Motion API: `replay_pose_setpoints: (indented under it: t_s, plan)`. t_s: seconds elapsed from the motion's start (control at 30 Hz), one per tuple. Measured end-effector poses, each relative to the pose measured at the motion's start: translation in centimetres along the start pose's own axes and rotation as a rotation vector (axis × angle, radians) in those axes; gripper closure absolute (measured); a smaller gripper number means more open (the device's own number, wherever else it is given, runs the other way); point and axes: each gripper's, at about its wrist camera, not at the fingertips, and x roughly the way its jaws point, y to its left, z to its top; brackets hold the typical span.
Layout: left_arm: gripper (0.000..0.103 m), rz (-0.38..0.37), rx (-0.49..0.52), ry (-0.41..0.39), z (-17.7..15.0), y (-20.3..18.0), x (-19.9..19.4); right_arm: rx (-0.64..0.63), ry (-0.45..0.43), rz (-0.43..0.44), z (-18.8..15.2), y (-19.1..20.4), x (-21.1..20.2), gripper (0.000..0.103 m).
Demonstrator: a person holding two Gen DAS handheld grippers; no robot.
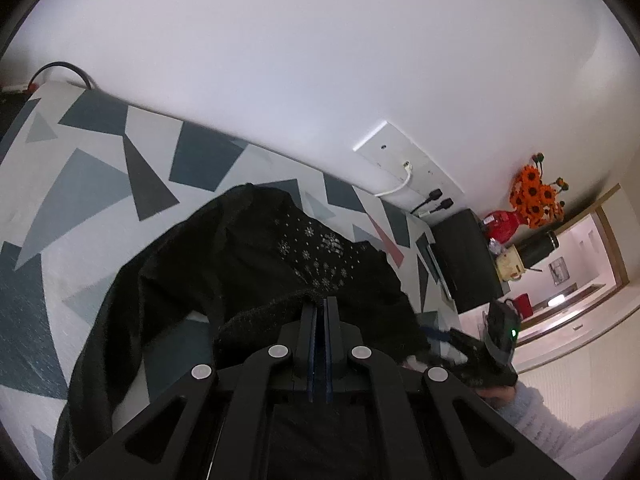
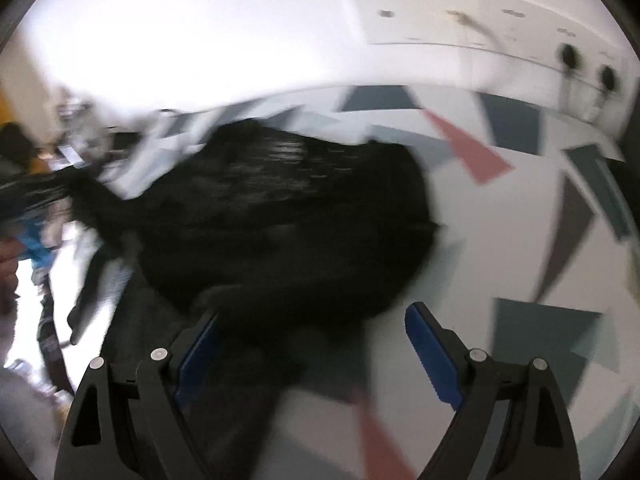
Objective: Fold clothes
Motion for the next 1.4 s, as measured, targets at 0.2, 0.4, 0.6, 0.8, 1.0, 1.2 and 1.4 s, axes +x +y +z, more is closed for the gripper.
replay_pose_setpoints:
  t_s: [0.2,0.4,0.6,0.8,1.0,1.2,1.4]
  plan:
    - [0.101,0.008,-0.006,-0.009,0.2,0.4,0.0,0.043,-0.058,0.042,0.5,-1.7,-3.2,0.013]
    - [0.101,0.022,0.002,0.001,-0.1,0.2,0.8,0.176,-0.099,-0.193,6.4,-6.1,-0.3,0.021]
    - [0.101,0.048,0.036,-0.008,0.0,-0.6,1.2,0.096,0.050,-0.228,9.8,-6.8,6.3,0.057]
    - [0.101,0.062,0.011,-0.029,0.6,-0.3,2.3,-0.047,0.126,-0.294,12.1,-6.2,8.4,0.096]
    - [0.101,0.075,-0.014,-0.050,1.2,-0.1,3.4,-0.126,0.124,-0.374,16.9,-6.6,10.9,0.097]
    - [0.101,0.062,-0.018,-0.075,2.0,-0.7,3.5,-0.175,0.131,-0.368,18.8,-5.9,11.9,0.089]
    - [0.101,0.039,0.017,-0.116,3.3,-2.3,1.5,-0.138,0.048,-0.316,15.4,-7.0,5.4,0.051]
